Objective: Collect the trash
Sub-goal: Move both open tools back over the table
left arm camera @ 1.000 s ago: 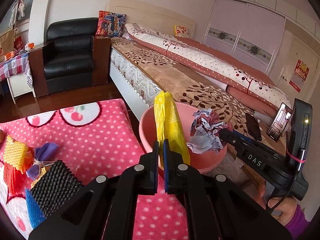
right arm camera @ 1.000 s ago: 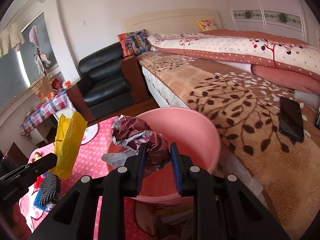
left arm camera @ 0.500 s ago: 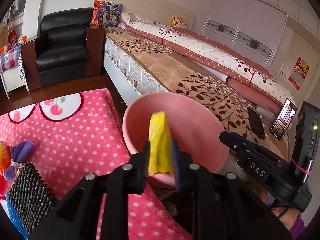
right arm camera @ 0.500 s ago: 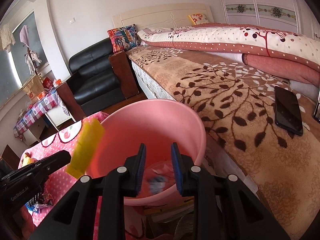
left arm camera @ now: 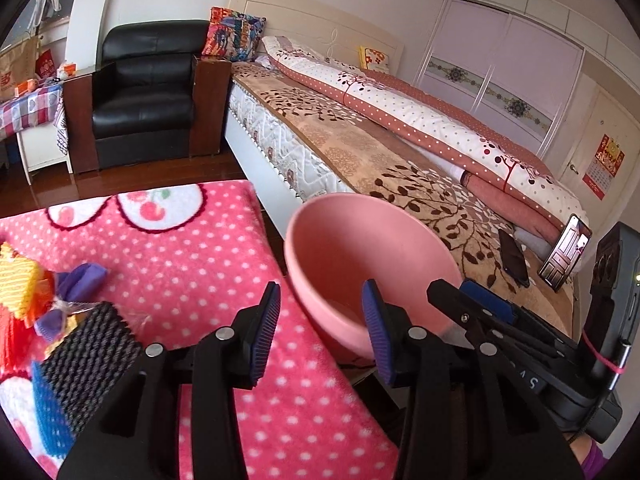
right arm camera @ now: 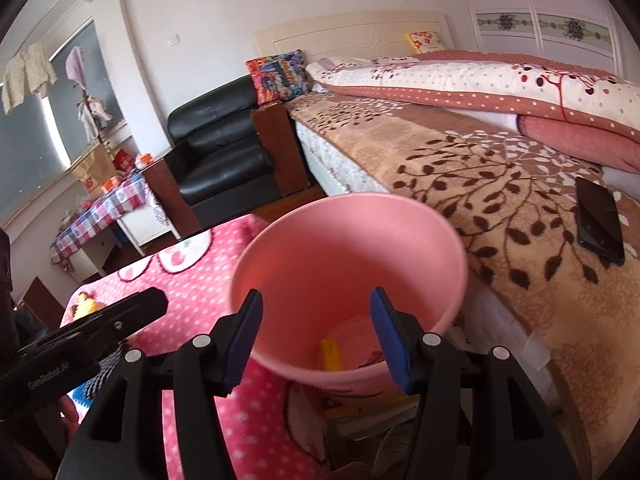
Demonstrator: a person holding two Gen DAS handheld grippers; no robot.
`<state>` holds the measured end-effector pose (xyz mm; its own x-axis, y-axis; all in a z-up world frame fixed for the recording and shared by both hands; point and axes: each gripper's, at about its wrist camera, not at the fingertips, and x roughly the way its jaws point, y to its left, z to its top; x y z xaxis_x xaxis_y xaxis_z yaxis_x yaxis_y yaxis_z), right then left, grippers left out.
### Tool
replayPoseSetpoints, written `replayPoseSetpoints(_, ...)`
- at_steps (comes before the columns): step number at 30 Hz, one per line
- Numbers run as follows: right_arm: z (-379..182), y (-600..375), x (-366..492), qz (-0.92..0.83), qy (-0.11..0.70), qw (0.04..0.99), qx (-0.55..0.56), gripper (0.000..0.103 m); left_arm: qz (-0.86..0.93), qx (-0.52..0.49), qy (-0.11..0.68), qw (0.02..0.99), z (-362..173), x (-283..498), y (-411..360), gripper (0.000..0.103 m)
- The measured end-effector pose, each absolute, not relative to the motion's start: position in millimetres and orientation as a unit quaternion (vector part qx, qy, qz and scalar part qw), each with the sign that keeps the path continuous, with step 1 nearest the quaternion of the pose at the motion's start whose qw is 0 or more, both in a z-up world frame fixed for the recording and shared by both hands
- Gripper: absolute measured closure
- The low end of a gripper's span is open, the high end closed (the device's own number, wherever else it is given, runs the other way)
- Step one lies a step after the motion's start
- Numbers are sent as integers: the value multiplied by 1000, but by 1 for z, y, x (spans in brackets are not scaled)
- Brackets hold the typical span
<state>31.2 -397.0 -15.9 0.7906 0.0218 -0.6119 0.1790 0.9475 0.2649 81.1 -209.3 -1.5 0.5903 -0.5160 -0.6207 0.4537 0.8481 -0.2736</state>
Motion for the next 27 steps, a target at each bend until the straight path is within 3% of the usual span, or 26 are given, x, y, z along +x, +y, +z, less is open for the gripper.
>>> replayPoseSetpoints(17, -6, -303, 1, 39, 316, 938, 139, 45, -219, -47, 335, 915, 9, 30, -120, 60)
replayPoseSetpoints(21, -10, -291, -3, 52, 325, 934, 141, 44, -179, -7, 318, 931, 8, 12, -108, 60)
replayPoseSetpoints(27, -13, -274, -4, 75, 334, 930, 133, 44, -160, -30, 350, 923, -8, 1, -79, 60)
